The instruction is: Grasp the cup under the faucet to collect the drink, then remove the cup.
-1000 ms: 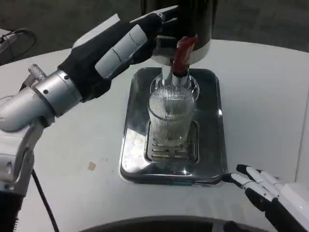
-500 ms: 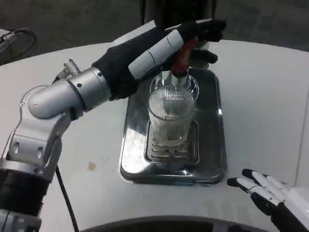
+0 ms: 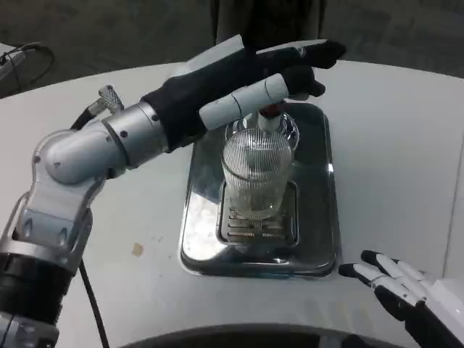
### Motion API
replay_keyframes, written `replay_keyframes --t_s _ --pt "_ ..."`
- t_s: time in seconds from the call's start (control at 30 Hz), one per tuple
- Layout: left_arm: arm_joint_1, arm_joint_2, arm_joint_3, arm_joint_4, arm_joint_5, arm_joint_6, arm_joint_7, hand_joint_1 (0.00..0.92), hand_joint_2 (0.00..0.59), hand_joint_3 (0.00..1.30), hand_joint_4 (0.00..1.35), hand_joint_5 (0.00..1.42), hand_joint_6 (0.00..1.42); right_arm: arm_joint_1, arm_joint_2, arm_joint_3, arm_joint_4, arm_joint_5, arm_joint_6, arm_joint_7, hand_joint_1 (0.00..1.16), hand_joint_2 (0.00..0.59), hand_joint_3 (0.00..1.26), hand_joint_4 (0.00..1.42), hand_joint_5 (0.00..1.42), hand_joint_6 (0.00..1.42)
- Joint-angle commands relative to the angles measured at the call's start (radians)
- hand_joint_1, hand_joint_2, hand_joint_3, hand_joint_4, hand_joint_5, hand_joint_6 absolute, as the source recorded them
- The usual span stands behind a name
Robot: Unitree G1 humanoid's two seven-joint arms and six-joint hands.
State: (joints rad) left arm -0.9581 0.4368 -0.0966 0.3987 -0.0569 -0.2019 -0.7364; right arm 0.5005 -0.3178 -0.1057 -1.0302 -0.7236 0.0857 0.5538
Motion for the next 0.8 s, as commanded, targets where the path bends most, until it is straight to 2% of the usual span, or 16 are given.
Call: replay_keyframes --t_s 0.03,0.3,0.43,0.57,0.67,0.7,0.8 --pt "0.008 0.016 -0.044 0.043 0.072 -0.042 -0.016 0.000 0.080 0.14 0.06 0.19 0.12 0.000 0.011 -0.004 -0.017 0.008 0.011 0.000 0.29 0.477 0.12 0.00 0.00 0.02" --pt "-0.011 0.020 -0.083 0.092 0.130 -0.113 -0.003 0.000 0.078 0.11 0.02 0.15 0.11 -0.023 0.016 -0.011 -0.016 0.032 0.056 0.004 0.29 0.477 0.12 0.00 0.00 0.02" --pt "-0.019 0.018 -0.093 0.112 0.140 -0.132 0.000 0.000 0.078 0.11 0.01 0.14 0.11 -0.032 0.028 -0.020 -0.015 0.067 0.090 -0.001 0.29 0.477 0.12 0.00 0.00 0.01" --pt "-0.027 0.018 -0.101 0.128 0.154 -0.156 0.008 0.000 0.078 0.11 0.00 0.13 0.11 -0.070 0.047 -0.031 0.002 0.149 0.126 -0.011 0.29 0.477 0.12 0.00 0.00 0.01" --pt "-0.031 0.021 -0.109 0.132 0.166 -0.176 0.016 0.000 0.078 0.11 0.00 0.13 0.11 -0.124 0.086 -0.041 0.034 0.260 0.202 -0.017 0.31 0.435 0.11 0.01 0.01 0.03" --pt "-0.032 0.023 -0.112 0.134 0.168 -0.180 0.018 0.000 0.078 0.11 0.00 0.13 0.11 -0.139 0.096 -0.042 0.042 0.289 0.224 -0.023 0.34 0.401 0.10 0.01 0.01 0.04" --pt "-0.036 0.027 -0.115 0.142 0.169 -0.185 0.023 0.000 0.076 0.11 0.00 0.13 0.11 -0.195 0.121 -0.019 0.082 0.346 0.241 -0.064 0.44 0.351 0.06 0.01 0.04 0.06"
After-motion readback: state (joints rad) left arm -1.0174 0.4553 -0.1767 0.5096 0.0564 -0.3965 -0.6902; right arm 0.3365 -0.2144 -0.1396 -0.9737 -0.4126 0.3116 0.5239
